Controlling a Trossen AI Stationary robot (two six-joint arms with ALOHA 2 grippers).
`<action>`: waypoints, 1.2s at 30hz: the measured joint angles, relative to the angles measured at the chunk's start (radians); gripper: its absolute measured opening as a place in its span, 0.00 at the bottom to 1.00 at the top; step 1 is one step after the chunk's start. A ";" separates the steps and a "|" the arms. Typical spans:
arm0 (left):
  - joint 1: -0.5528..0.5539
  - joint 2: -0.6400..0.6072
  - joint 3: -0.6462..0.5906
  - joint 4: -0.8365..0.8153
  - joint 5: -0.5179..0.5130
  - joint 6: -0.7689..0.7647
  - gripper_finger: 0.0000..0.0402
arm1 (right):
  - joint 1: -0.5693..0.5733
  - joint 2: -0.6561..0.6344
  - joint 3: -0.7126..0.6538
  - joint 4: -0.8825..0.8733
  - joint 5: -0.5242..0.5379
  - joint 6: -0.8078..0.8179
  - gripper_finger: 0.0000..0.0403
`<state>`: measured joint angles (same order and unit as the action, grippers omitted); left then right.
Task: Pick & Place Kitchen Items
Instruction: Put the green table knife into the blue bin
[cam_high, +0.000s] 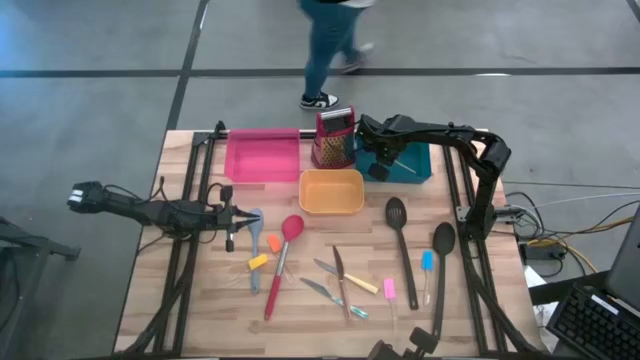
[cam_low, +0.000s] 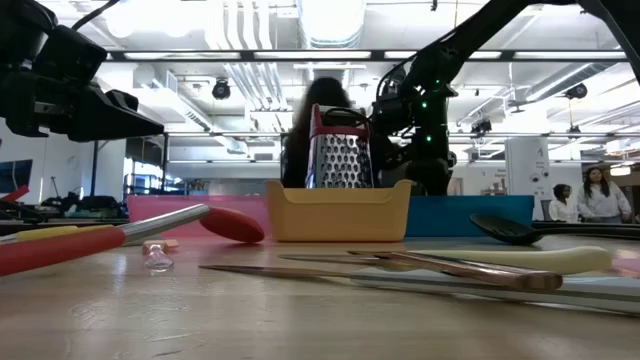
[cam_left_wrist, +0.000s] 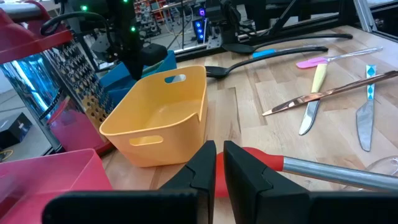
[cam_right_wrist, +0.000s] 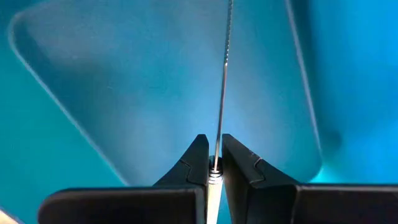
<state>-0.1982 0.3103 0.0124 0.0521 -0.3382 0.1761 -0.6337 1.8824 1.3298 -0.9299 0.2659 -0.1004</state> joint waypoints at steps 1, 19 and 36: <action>0.000 0.000 0.000 0.000 0.000 0.000 0.09 | -0.002 -0.001 -0.001 -0.003 -0.002 0.000 0.03; 0.000 0.000 0.000 0.000 0.000 0.000 0.09 | -0.020 -0.119 -0.023 -0.007 -0.030 0.045 0.03; -0.001 0.000 0.000 0.000 0.000 0.000 0.09 | -0.048 -0.105 -0.179 0.105 -0.076 0.014 0.04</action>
<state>-0.1990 0.3103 0.0124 0.0521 -0.3382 0.1758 -0.6819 1.7779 1.1508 -0.8246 0.1898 -0.0866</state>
